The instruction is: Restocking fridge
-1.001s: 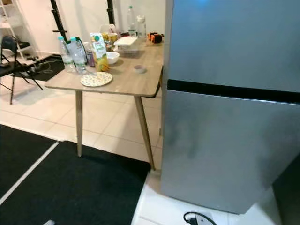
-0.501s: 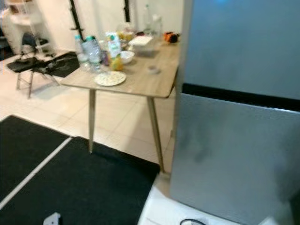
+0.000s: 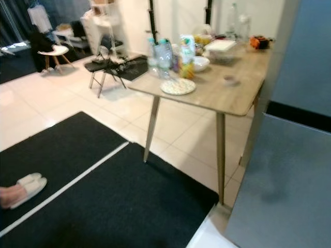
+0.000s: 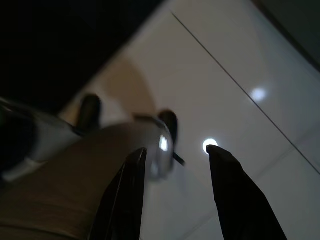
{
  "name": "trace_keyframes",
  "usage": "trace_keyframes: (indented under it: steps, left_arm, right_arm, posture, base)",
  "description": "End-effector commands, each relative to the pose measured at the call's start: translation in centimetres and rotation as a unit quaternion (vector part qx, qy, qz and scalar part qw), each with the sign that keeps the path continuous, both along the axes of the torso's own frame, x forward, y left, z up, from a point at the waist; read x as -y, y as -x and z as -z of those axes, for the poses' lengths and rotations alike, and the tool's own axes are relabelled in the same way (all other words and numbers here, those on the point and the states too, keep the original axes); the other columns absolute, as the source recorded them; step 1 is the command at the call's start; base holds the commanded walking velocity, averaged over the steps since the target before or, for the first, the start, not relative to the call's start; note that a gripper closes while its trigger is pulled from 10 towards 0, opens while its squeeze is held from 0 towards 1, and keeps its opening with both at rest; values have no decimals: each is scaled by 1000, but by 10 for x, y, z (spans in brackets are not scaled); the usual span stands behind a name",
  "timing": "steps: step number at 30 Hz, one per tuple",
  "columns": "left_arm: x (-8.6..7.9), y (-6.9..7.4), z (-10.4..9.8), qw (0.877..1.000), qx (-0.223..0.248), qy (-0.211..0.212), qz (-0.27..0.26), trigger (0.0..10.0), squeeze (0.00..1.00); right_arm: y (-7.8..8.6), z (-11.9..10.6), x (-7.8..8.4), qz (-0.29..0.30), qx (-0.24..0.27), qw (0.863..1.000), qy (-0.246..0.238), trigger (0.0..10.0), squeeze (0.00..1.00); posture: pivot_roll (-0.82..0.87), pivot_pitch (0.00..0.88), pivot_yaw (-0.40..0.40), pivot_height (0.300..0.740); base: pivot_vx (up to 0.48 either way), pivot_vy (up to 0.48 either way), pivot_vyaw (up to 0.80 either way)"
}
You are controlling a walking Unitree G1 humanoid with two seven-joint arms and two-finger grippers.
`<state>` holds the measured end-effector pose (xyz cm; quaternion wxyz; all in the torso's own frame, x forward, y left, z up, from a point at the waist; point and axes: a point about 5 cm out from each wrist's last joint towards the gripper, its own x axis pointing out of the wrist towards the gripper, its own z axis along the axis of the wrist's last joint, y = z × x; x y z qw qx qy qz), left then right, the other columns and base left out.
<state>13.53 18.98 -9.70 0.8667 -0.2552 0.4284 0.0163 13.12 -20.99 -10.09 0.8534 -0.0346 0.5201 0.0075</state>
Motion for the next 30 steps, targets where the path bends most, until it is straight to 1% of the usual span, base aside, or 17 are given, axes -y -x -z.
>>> trace_keyframes:
  steps: [1,2,5,9,12,14,15,17,20,24,30]
  left_arm:
    - [0,-2,-1,1000,7,0,3,10000,0]
    - [2,-5,-2,1000,10,2,5,10000,0]
    - [8,-10,-3,1000,19,9,2,10000,0]
    - [9,-7,-2,1000,17,12,0,10000,0]
    - [7,-2,0,1000,13,22,-16,10000,0]
    - [3,3,1,999,8,25,-29,10000,0]
    - [3,3,1,999,8,25,-29,10000,0]
    - [0,7,2,999,4,23,-30,10000,0]
    - [0,7,2,999,3,22,-28,10000,0]
    - [0,7,2,999,3,23,-26,10000,0]
    - [2,3,0,999,12,27,-20,10000,0]
  right_arm:
    - [2,0,3,7,-3,1000,2,10000,0]
    - [-1,-1,6,4,1,1000,8,10000,0]
    - [-9,-5,14,-4,8,999,40,10000,0]
    - [-10,-6,15,-7,7,999,43,10000,0]
    - [-9,-5,14,-9,4,999,40,10000,0]
    - [-4,-3,10,-17,-4,999,37,10000,0]
    - [-4,-3,10,-17,-4,999,37,10000,0]
    - [3,0,7,-21,-13,999,33,10000,0]
    - [4,1,6,-19,-15,999,33,10000,0]
    - [5,1,6,-18,-16,999,32,10000,0]
    - [5,0,10,-13,-13,999,31,10000,0]
  posture:
    - [-66,0,60,740]
    - [-66,0,54,740]
    - [-70,0,48,740]
    - [-74,0,47,740]
    - [-70,0,38,740]
    - [-70,0,38,740]
    - [-70,0,38,740]
    - [-70,0,38,740]
    - [-69,0,45,740]
    - [-74,0,44,740]
    - [-75,0,45,740]
  base:
    - [0,0,663]
    - [0,0,706]
    - [0,0,0]
    - [0,0,0]
    - [0,0,0]
    - [298,0,0]
    - [289,0,0]
    - [141,0,0]
    - [284,0,0]
    - [0,0,0]
    - [248,0,0]
